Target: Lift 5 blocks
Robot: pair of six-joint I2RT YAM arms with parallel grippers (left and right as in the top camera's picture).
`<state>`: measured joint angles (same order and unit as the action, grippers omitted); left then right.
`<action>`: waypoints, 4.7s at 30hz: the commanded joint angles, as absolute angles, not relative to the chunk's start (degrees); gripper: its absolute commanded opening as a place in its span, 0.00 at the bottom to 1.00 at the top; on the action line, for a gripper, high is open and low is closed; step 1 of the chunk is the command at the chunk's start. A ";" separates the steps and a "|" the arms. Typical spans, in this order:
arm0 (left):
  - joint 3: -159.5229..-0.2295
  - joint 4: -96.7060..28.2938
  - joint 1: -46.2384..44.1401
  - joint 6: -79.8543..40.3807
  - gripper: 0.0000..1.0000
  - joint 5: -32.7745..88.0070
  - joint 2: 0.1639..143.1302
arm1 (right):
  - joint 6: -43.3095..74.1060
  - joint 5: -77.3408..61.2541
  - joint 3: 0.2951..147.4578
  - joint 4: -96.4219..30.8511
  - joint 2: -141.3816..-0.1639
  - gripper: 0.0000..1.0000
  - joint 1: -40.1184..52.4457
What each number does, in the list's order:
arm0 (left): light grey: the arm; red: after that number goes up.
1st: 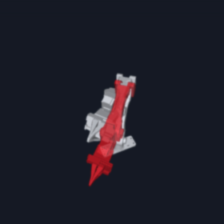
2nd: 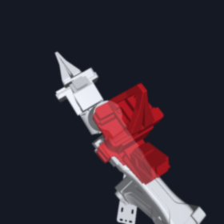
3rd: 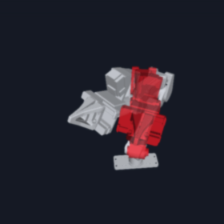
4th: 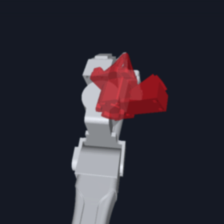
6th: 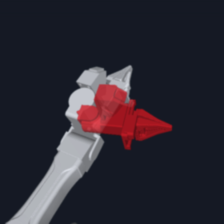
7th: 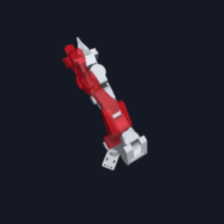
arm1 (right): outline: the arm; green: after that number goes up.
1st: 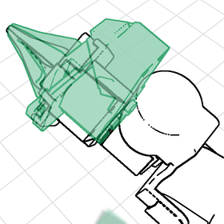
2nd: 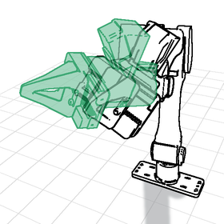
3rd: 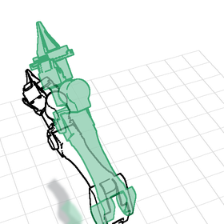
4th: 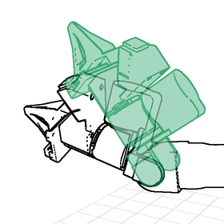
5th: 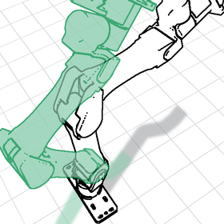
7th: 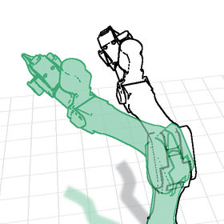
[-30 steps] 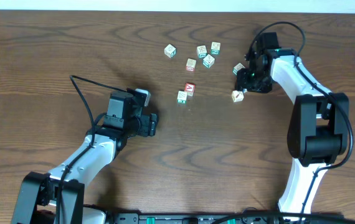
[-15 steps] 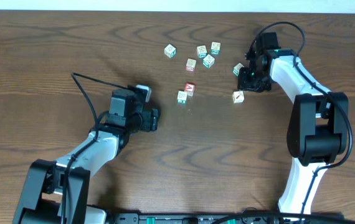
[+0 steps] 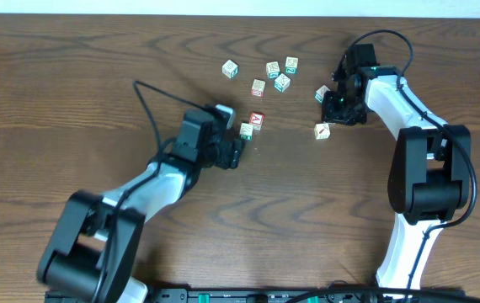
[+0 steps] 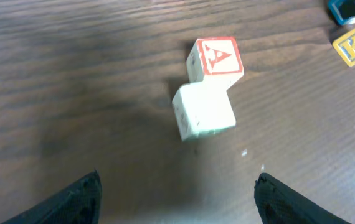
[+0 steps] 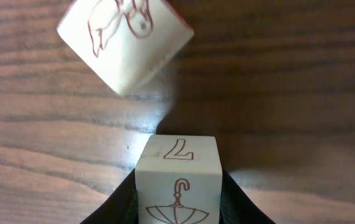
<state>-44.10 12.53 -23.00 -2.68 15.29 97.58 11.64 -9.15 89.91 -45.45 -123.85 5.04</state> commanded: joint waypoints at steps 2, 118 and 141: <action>-49.41 11.55 -24.84 -1.50 0.79 14.35 103.00 | 12.84 4.23 89.89 -48.58 -124.33 0.01 4.82; -52.36 -11.40 -34.44 -12.43 0.26 9.80 108.51 | 11.68 -0.84 62.57 -41.89 -88.90 0.52 2.11; -52.36 -14.02 -45.54 -30.98 0.24 12.82 104.77 | 6.50 -8.49 62.57 -31.64 -104.20 0.41 -0.54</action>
